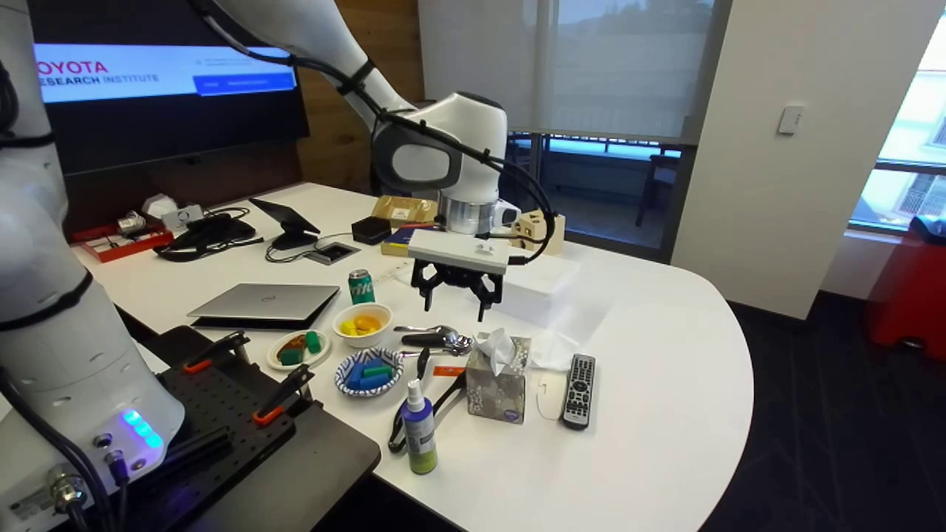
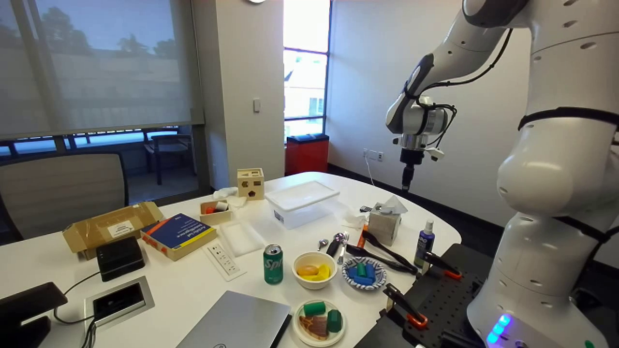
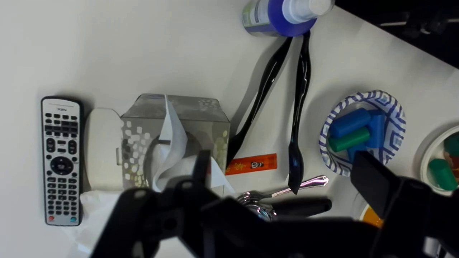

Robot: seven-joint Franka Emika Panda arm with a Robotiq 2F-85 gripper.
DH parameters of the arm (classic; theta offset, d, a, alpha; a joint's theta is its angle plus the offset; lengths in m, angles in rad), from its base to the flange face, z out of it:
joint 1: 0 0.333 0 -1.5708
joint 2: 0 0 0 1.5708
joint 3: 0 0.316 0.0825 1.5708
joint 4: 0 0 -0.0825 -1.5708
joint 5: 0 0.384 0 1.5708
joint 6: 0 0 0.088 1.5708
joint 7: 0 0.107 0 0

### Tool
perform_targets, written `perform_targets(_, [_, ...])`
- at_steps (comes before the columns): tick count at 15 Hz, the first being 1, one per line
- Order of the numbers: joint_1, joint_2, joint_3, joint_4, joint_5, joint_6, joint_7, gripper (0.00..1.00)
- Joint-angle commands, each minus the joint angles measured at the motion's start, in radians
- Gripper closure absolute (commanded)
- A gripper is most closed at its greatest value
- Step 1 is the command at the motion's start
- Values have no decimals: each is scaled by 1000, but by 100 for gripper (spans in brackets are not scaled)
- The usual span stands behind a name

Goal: Move the tissue box to the left.

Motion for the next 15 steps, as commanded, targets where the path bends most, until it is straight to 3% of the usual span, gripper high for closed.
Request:
perform_targets(1, [-59,97,81,36,103,72,-36,0])
perform_targets(7, [-110,274,175,147,148,183,29,0])
perform_targets(15, [-126,441,207,288,58,206,185,0])
